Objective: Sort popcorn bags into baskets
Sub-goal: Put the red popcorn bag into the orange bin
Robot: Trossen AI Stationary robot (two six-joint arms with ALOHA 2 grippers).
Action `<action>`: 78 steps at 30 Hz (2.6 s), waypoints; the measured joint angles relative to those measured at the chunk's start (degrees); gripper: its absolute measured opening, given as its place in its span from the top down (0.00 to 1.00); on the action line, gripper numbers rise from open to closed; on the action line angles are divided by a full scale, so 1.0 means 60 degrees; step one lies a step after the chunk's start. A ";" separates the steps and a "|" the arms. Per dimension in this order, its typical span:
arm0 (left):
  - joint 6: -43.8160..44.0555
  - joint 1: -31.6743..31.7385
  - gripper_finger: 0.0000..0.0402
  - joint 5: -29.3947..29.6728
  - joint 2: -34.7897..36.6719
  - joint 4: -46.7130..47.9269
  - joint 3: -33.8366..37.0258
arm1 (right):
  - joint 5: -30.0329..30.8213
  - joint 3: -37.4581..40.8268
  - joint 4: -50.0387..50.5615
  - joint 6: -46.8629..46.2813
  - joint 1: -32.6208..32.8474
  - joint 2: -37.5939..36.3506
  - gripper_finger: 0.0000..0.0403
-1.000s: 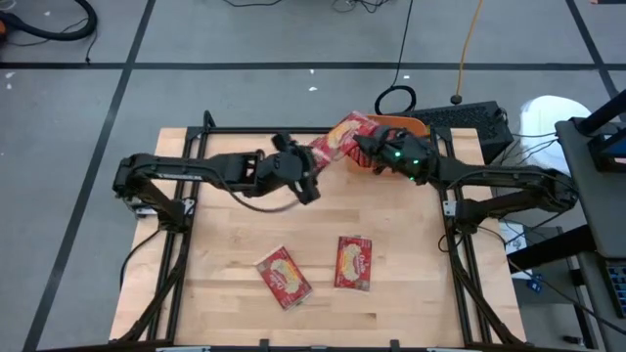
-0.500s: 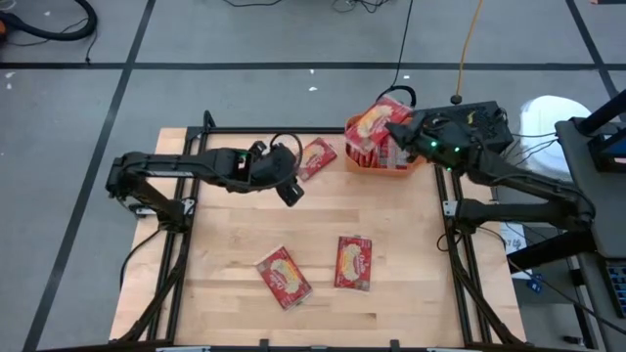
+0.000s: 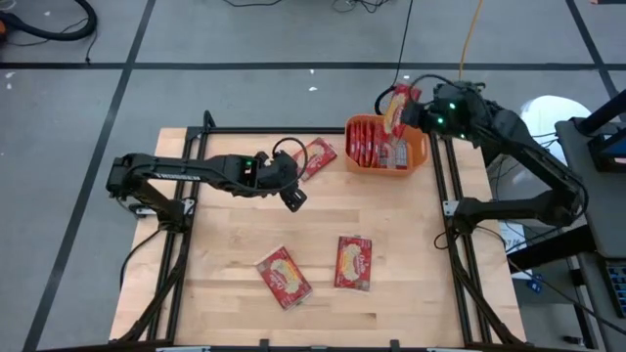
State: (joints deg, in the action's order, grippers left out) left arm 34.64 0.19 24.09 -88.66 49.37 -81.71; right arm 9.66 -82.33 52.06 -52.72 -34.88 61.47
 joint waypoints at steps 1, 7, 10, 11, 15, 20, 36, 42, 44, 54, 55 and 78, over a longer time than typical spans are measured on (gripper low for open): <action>0.0088 0.0000 0.63 -0.0037 -0.0004 -0.0013 0.0039 | -0.0164 0.0031 0.0087 0.0197 -0.0161 0.0114 0.92; 0.0319 -0.0058 0.63 -0.0146 -0.0004 0.0004 0.0153 | -0.0676 0.0329 0.0442 0.1587 -0.0966 0.0916 0.92; 0.0319 -0.0090 0.63 -0.0187 -0.0004 -0.0002 0.0153 | -0.0795 0.0384 0.0443 0.2343 -0.1470 0.1325 0.92; 0.0315 -0.0091 0.63 -0.0190 -0.0004 -0.0002 0.0153 | -0.0914 0.0384 0.0443 0.2617 -0.1660 0.1482 0.92; 0.0315 -0.0091 0.63 -0.0224 -0.0004 -0.0002 0.0153 | -0.1403 0.0395 0.0441 0.3266 -0.2344 0.2095 0.92; 0.0323 -0.0098 0.63 -0.0225 -0.0004 -0.0002 0.0153 | -0.1945 0.0395 0.0432 0.3667 -0.2914 0.2822 0.92; 0.0487 -0.0106 0.63 -0.0220 -0.0004 0.0002 0.0153 | -0.2349 0.0454 0.0452 0.2984 -0.3069 0.3977 0.92; -0.0024 -0.0106 0.63 -0.0217 -0.0004 0.0002 0.0153 | -0.2407 0.1215 0.0016 0.2403 -0.3062 0.3988 0.92; -0.0120 -0.0102 0.63 -0.0217 -0.0004 0.0002 0.0153 | -0.2536 0.1518 -0.0132 0.2321 -0.3045 0.3993 0.92; -0.0323 -0.0098 0.63 -0.0213 -0.0004 0.0004 0.0153 | -0.3117 0.1987 -0.0482 0.2137 -0.2920 0.3993 0.92; -0.0323 -0.0098 0.63 -0.0213 -0.0004 0.0004 0.0153 | -0.3189 0.1940 -0.0423 0.2134 -0.2923 0.3964 0.92; -0.0727 -0.0098 0.63 -0.0213 -0.0004 0.0002 0.0149 | -0.3411 0.1699 0.0229 0.2298 -0.3120 0.3607 0.92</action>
State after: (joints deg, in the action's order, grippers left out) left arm 30.28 -0.40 22.81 -88.68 49.39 -80.82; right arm -10.80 -72.14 53.44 -38.94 -53.60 83.11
